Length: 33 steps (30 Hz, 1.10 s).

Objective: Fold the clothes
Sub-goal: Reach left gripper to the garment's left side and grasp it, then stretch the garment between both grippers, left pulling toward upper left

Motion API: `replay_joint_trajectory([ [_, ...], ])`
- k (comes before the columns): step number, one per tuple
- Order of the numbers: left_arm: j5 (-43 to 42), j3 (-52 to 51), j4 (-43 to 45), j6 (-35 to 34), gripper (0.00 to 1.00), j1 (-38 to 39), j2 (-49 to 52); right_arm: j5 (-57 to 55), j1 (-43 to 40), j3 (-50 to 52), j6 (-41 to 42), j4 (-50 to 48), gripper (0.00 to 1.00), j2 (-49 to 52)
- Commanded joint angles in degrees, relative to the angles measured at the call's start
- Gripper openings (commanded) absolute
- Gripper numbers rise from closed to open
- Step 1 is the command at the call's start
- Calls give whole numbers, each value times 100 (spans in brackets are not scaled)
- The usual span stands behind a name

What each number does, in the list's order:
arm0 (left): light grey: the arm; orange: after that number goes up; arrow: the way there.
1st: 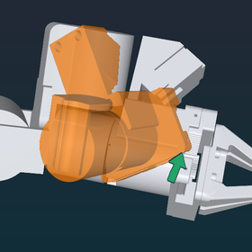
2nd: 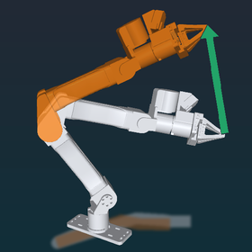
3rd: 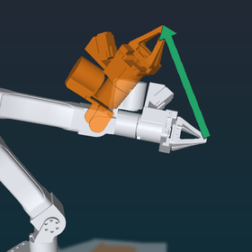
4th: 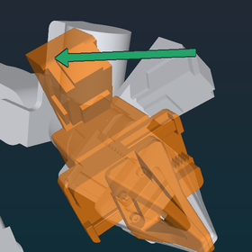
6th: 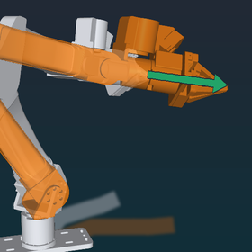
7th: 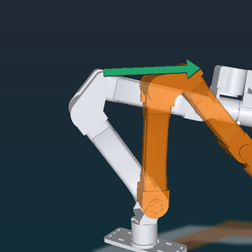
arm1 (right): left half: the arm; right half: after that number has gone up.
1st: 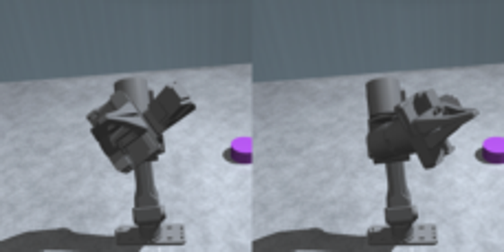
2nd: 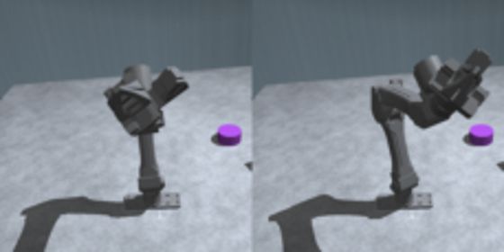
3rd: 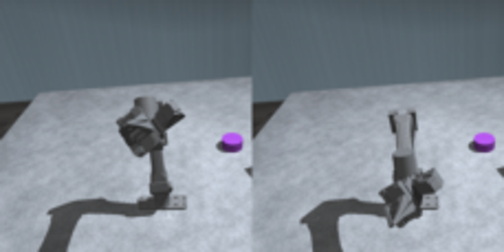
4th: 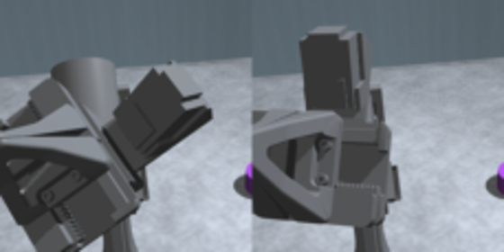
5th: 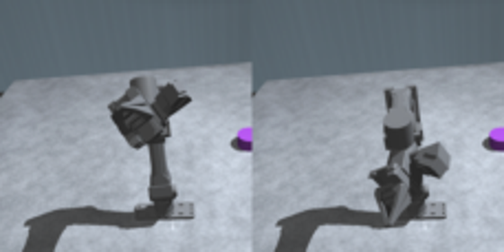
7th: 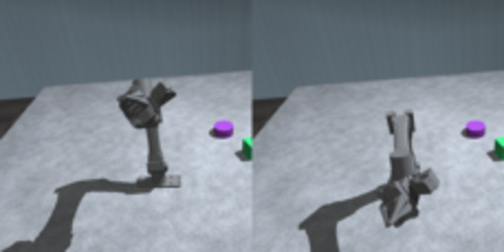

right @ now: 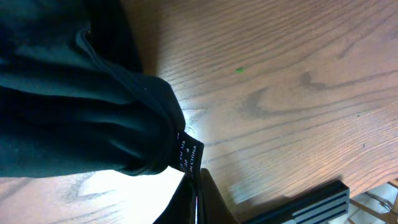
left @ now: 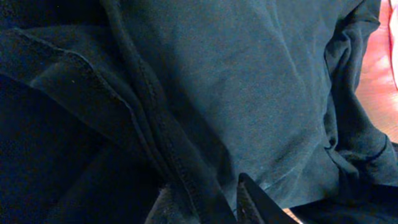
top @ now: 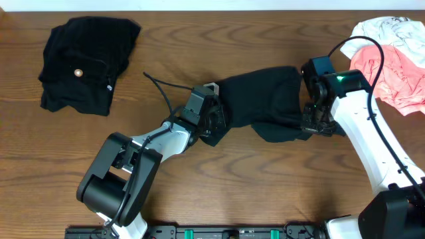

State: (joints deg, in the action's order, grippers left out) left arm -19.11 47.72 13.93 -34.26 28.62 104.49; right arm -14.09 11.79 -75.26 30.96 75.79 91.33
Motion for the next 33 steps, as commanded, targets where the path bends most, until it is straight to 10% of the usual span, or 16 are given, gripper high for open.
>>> replay_joint_trajectory([
  [1,-87,166,9,79,31,24,109,-50,-15,-92,-37,4,1,-111],
  [5,-271,192,81,96,6,24,186,-50,-15,-92,-37,7,1,-111],
  [33,905,2120,249,769,6,-1362,243,-157,-11,-92,-251,251,1,-111],
])
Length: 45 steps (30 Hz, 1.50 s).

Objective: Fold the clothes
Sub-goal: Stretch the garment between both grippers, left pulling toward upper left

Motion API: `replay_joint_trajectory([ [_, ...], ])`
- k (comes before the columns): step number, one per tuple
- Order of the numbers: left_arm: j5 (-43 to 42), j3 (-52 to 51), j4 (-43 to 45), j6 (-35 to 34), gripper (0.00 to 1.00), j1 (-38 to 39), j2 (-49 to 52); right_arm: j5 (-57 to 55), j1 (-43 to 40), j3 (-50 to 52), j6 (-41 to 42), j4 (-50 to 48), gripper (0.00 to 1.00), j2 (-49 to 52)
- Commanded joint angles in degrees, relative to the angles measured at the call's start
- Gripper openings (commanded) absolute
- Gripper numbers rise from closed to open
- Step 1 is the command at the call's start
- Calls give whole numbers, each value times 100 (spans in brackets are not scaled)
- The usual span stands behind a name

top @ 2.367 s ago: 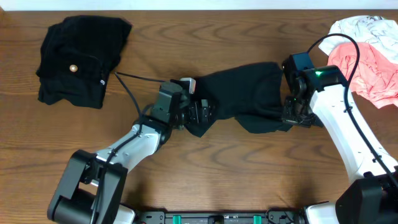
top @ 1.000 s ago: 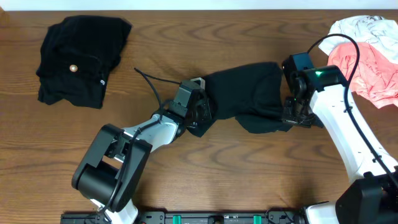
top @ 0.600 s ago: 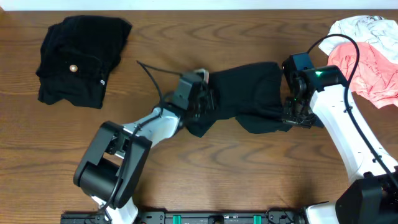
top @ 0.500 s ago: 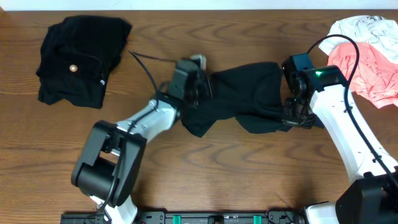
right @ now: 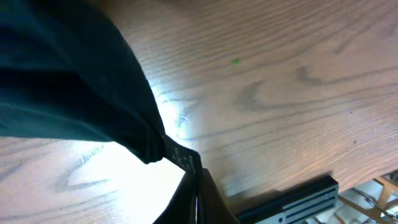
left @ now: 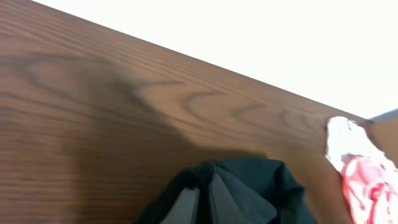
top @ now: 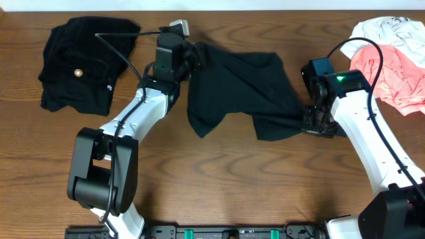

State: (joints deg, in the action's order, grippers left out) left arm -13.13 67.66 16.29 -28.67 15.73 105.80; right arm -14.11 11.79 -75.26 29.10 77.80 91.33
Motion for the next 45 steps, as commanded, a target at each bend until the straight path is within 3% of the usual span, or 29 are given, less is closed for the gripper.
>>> replay_joint_trajectory([
  [1,376,127,11,210,6,-87,149,-258,-11,-92,-66,90,1,-111],
  [9,964,138,98,205,6,-352,243,-1547,-94,-92,872,310,1,-111],
  [14,1084,138,105,205,6,-573,243,-1681,-238,-92,1071,-59,1,-111],
  [15,1082,138,127,203,11,-610,243,-1676,-256,-92,1069,-173,4,-111],
  [16,1080,138,149,203,35,-636,240,-1679,-267,-92,1064,-286,7,-111],
  [17,1078,138,162,205,66,-654,225,-1679,-273,-92,1040,-358,17,-111],
  [18,1078,138,160,214,87,-667,197,-1676,-280,-96,964,-439,43,-111],
  [20,997,138,125,431,96,-686,87,-1683,-280,-149,844,-476,88,-111],
  [22,909,138,-11,837,100,-693,-129,-1703,-280,-243,732,-442,91,-116],
  [27,909,136,-1314,1432,97,-693,-898,-1300,-280,-409,538,-396,82,-236],
  [30,907,131,-2625,1517,78,-693,-1268,-367,-280,-402,-63,-625,71,-295],
  [31,907,118,-3021,1517,69,-693,-1340,59,-280,-389,-317,-754,65,-295],
  [33,905,74,-3748,1515,47,-691,-1397,807,-275,-282,-643,-1060,33,-295],
  [34,896,57,-4035,1515,36,-691,-1397,1080,-271,-199,-750,-1211,27,-295],
  [35,863,11,-4232,1515,15,-686,-1390,1268,-271,-109,-828,-1335,23,-295],
  [36,835,-48,-4341,1513,6,-673,-1390,1408,-262,-9,-861,-1440,23,-293],
  [39,798,-426,-4317,1528,6,-546,-1388,1746,-208,352,-859,-1696,33,-293],
  [45,774,-1447,-3635,1550,6,-2,-1386,2334,-197,1139,-857,-2203,31,-293],
])
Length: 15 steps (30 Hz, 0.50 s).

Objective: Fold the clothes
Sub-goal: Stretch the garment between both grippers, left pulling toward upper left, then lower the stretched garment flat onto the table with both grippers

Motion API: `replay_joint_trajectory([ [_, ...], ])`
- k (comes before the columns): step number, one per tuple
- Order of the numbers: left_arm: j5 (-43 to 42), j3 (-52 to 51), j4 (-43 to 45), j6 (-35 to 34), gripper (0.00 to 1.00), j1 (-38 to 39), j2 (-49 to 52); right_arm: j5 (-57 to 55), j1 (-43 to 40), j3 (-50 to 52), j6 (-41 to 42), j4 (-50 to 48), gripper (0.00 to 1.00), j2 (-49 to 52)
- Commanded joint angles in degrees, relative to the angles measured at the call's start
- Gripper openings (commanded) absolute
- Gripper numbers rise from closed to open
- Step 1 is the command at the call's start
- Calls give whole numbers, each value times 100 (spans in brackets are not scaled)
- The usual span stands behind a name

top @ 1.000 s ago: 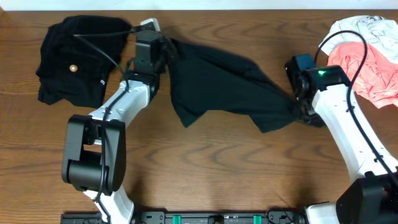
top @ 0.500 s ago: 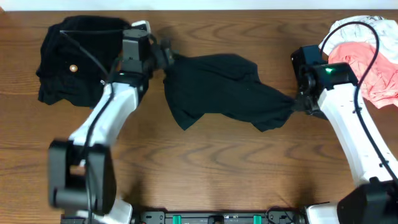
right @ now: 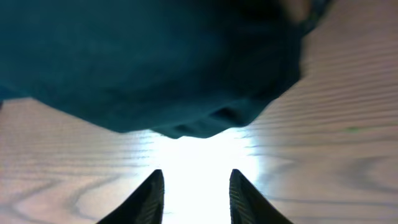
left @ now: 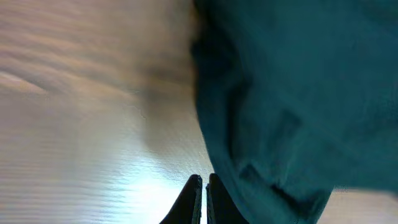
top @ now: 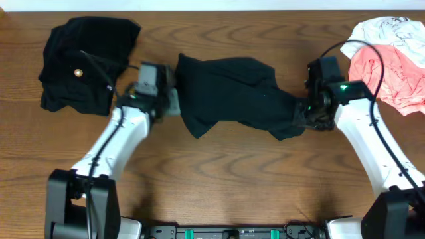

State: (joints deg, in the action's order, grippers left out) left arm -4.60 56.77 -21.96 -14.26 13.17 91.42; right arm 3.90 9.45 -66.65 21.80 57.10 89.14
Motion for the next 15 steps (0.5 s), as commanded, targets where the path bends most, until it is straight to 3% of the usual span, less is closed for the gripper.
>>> replay_joint_trajectory([
  [1,-83,-503,382,157,6,367,52,551,37,378,-129,-236,28,-74],
  [5,-70,-841,1016,428,6,761,76,656,55,684,-129,-636,31,-74],
  [11,0,-868,1294,442,17,839,393,660,122,968,-13,-813,29,-74],
  [15,35,-866,1471,568,17,846,798,361,122,1134,101,-841,29,-74],
])
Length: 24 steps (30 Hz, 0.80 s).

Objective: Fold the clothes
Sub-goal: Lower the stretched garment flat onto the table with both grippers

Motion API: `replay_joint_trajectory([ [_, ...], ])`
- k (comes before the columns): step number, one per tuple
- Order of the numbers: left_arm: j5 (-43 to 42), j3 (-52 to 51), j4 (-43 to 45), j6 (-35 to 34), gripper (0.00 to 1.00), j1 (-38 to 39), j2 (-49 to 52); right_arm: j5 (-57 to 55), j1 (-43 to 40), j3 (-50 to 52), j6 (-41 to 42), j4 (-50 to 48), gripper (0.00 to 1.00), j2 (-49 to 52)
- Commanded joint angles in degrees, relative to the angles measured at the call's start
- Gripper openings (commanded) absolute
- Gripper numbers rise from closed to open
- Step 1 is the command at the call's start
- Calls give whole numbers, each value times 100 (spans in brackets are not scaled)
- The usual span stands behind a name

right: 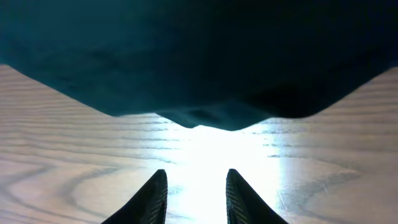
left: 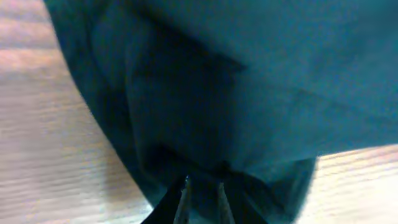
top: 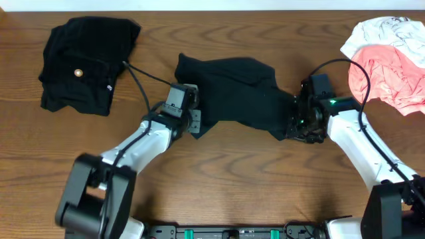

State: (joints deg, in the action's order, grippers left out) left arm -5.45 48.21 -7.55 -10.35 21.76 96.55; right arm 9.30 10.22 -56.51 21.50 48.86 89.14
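A dark teal-black garment (top: 232, 89) lies spread across the middle of the table. My left gripper (top: 192, 123) is at its lower-left corner. In the left wrist view the gripper (left: 203, 194) has its fingers slightly apart, open, with the dark cloth (left: 249, 93) under and just beyond the tips. My right gripper (top: 296, 126) is at the garment's lower-right corner. In its wrist view the gripper (right: 196, 190) stands wide open over bare wood, and the cloth edge (right: 205, 118) lies just ahead of the tips.
A folded black garment (top: 86, 63) with a small metal button lies at the far left. A white garment (top: 382, 30) and a pink garment (top: 395, 70) are heaped at the far right. Wooden table (top: 219, 179) stretches toward the front edge.
My left gripper was shut beside the garment's left edge; now it is at the lower-left corner with its fingers parted. The right gripper, still open, sits slightly lower and closer to the lower-right corner.
First both grippers were shut on the bunched garment near the table's middle. Then my left gripper held its end up near the far edge, with the cloth stretched out. Later both had let go and the garment lay spread. Now both grippers sit open at its lower corners.
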Motion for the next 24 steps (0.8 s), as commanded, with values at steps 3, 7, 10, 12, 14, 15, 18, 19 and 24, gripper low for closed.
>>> replay_joint_trajectory([
  [3,122,-9,116,417,22,-13,481,-267,46,186,142,-114,30,-74],
  [7,122,-9,284,415,37,-13,533,-269,46,186,166,-219,30,-74],
  [10,122,-9,260,417,39,-13,535,-308,46,186,186,-199,26,-74],
  [12,125,-9,144,439,28,-13,535,-354,46,190,229,-166,25,-74],
  [14,122,-9,17,435,20,-13,535,-448,46,190,264,-179,26,-63],
  [15,122,-9,-57,435,19,-13,535,-527,48,190,315,-188,25,-61],
  [18,122,-9,-203,435,19,-13,535,-629,48,195,332,-291,26,13],
  [19,122,-9,-225,435,19,-13,535,-632,59,195,332,-343,26,55],
  [24,120,-9,-245,428,19,-13,535,-634,68,195,332,-516,24,407],
])
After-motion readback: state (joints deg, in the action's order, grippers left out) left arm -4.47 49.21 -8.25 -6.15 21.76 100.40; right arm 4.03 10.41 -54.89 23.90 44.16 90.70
